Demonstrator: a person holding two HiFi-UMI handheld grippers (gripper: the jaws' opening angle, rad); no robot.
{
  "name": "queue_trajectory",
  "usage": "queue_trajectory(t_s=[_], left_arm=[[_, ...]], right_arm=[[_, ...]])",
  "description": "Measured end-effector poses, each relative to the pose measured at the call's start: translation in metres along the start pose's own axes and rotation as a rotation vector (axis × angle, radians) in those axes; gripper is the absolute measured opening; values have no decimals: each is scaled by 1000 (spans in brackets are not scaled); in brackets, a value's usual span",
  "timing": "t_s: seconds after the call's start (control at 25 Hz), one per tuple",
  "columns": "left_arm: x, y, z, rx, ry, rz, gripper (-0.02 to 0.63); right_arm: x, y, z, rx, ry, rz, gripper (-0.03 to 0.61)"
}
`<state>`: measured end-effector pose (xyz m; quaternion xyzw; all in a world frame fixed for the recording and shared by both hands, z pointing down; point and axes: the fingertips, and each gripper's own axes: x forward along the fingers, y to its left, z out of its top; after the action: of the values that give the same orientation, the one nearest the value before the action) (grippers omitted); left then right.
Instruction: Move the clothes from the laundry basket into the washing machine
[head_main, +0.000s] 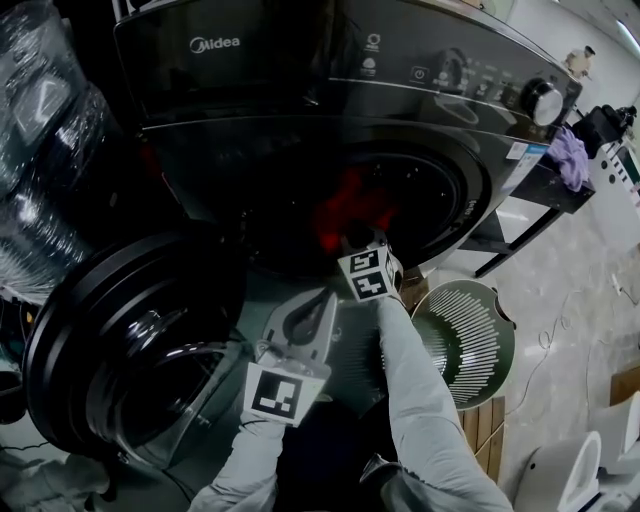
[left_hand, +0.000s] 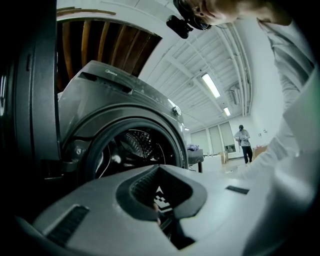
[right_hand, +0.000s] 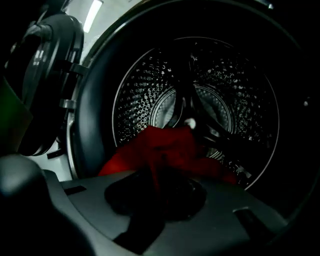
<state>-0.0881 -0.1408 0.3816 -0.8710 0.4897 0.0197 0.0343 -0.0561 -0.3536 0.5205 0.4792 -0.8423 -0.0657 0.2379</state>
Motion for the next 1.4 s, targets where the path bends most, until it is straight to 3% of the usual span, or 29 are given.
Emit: queue_trajectory(t_s=[0.2, 0.24, 0.36, 0.64, 1.0, 1.16, 1.4], left_arm=[[1, -3, 3, -8, -9, -4, 20], [1, -4, 4, -13, -11, -4, 20], [3, -4, 7, -14, -13, -6, 20], [2, -1, 11, -4, -3, 6, 20], [1, -4, 31, 20, -5, 14, 20], [7, -13, 38, 68, -36, -11, 20], [15, -43, 38, 61, -30, -70, 20]], right_arm=[[33, -12, 4, 46, 47, -19, 90], [35, -11, 5, 67, 42, -14, 120], [27, -9, 12, 105, -13, -8, 196], [-17, -10, 24, 142, -100, -12, 215], [-120, -47, 47, 224, -205, -22, 213], [-186, -64, 64, 224, -266, -11, 212], [-280, -77, 57, 246, -296, -9, 170]])
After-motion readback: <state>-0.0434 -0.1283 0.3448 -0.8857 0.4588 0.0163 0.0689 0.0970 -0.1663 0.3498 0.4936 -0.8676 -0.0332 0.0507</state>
